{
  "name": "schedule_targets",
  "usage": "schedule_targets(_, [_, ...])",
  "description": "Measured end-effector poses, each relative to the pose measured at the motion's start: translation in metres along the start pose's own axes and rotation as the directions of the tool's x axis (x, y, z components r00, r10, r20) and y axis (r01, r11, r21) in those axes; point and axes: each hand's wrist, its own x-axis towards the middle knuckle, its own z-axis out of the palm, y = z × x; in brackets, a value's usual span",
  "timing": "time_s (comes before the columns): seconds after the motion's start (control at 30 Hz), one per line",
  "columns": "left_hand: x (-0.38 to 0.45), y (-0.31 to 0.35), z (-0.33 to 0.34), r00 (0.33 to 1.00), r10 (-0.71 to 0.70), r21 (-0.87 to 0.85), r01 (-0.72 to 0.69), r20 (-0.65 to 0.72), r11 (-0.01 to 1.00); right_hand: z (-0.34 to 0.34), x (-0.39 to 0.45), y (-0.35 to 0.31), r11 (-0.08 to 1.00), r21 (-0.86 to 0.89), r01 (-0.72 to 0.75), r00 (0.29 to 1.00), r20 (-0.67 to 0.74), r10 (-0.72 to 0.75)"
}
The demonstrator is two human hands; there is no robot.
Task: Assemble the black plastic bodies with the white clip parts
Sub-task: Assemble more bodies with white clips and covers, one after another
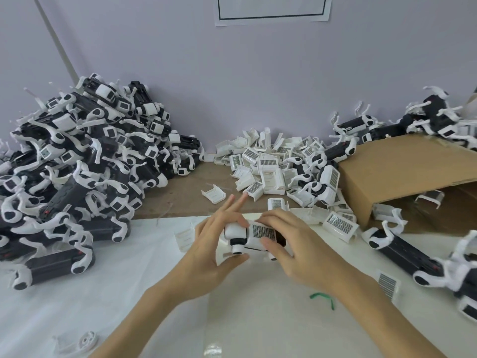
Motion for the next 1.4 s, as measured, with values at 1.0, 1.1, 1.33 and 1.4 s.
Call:
schedule_targets(1.0, [-0.003, 0.006, 0.012, 0.941, -0.207, -0.099, 0.186, -0.269, 0.977, 0.020, -0.002, -0.006, 0.799, 0.581, -0.152, 0.964, -0.092, 0.250])
schedule_targets(1.1, [0.000, 0.010, 0.021, 0.873, -0.163, 0.066, 0.216, -0.459, 0.974, 0.024, -0.003, -0.007, 0.837, 0.525, -0.152, 0.976, -0.055, 0.212])
schedule_targets(1.33, [-0.005, 0.018, 0.033, 0.825, -0.388, -0.152, 0.358, -0.410, 0.921, 0.033, -0.005, -0.004, 0.954, 0.273, -0.126, 0.990, 0.090, 0.105])
schedule_targets(1.4, [-0.005, 0.021, 0.035, 0.836, -0.375, -0.135, 0.351, -0.401, 0.927, 0.036, -0.005, -0.002, 0.962, 0.235, -0.138, 0.990, 0.060, 0.127])
